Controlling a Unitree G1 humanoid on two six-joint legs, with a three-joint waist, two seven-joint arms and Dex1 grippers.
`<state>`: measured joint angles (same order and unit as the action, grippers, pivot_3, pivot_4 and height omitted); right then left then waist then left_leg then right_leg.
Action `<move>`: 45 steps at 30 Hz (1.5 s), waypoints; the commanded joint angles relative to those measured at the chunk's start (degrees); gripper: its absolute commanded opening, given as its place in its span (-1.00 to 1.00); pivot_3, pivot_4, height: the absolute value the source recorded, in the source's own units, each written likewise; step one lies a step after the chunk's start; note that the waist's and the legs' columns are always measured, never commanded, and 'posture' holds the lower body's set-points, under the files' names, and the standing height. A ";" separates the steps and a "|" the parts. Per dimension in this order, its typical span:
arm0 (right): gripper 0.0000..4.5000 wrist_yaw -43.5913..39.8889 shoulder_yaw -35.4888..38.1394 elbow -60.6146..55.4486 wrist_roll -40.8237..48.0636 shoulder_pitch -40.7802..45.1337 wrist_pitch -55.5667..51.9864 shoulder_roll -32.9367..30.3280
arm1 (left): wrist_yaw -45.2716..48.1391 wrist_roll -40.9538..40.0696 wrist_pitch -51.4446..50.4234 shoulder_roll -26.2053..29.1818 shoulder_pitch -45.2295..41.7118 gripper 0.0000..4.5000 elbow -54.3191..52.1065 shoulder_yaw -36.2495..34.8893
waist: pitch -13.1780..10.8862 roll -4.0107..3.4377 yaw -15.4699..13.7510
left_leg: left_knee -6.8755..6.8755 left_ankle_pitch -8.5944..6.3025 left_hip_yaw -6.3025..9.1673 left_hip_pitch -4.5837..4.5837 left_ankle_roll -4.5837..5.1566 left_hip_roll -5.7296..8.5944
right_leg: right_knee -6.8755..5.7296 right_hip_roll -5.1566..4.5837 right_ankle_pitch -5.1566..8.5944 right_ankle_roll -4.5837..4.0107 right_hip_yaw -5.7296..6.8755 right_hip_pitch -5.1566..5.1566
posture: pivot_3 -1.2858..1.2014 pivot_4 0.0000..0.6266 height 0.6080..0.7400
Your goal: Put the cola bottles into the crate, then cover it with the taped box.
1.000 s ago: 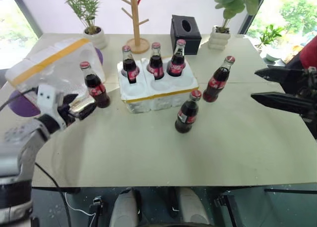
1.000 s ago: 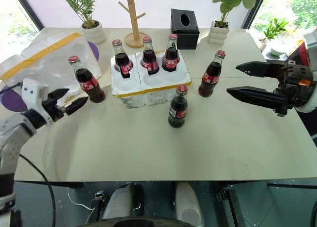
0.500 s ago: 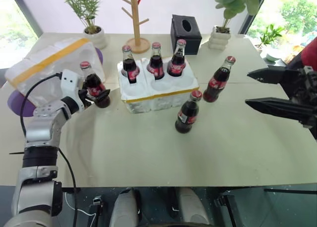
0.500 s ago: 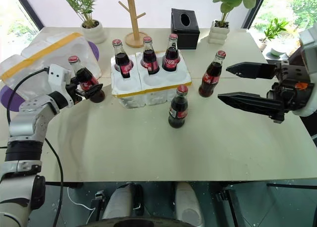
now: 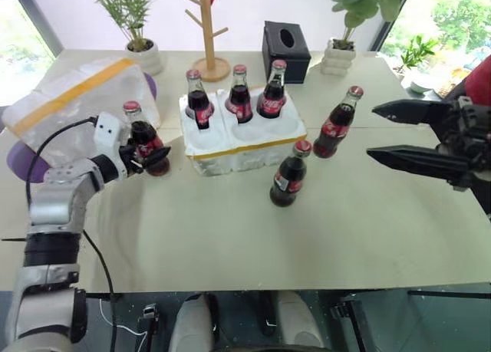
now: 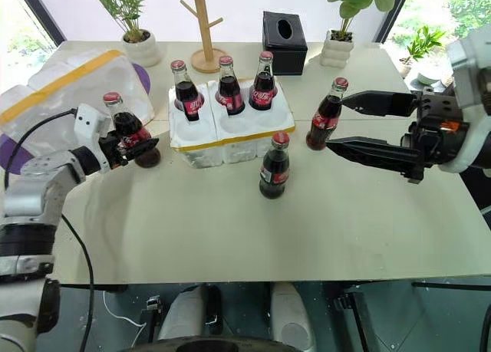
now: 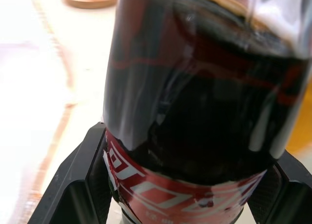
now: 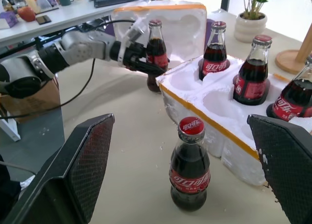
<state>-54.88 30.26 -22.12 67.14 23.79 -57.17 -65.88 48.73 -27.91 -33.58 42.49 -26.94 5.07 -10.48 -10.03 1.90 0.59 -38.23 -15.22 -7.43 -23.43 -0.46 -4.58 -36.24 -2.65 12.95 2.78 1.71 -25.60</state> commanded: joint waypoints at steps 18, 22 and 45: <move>1.00 9.77 3.15 -0.32 3.88 0.18 -0.39 2.20 | 9.47 0.47 1.25 -5.74 -27.79 0.26 9.15 12.30 | -0.01 0.00 -0.94 | -0.05 0.02 0.04 -0.04 0.00 0.14 | 0.01 0.06 -0.06 0.13 -0.03 0.00 | 0.03 -0.52 1.00; 1.00 10.19 2.87 -0.68 3.30 -1.15 0.17 2.67 | 8.90 1.93 3.35 -9.34 -26.31 0.26 11.78 12.57 | 0.00 -0.01 -1.28 | -0.02 0.00 0.04 -0.05 0.03 0.14 | 0.02 0.05 -0.04 0.16 -0.03 -0.01 | 0.03 -0.52 1.00; 1.00 5.75 0.33 -1.80 -6.39 -11.87 5.17 5.59 | 7.96 -1.40 -1.15 -8.47 -21.80 0.98 3.54 3.03 | 0.02 -0.05 -1.04 | -0.21 0.01 0.11 0.04 0.02 0.11 | -0.05 0.06 -0.06 0.17 -0.02 0.17 | 0.03 -0.52 1.00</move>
<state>-48.47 28.27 -22.29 61.24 12.56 -53.50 -60.68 55.19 -24.17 -30.66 32.12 -47.60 13.90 -3.34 -10.01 1.85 -0.45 -38.43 -15.21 -7.33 -23.38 -0.44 -4.48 -36.29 -2.60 12.89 2.95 1.69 -25.43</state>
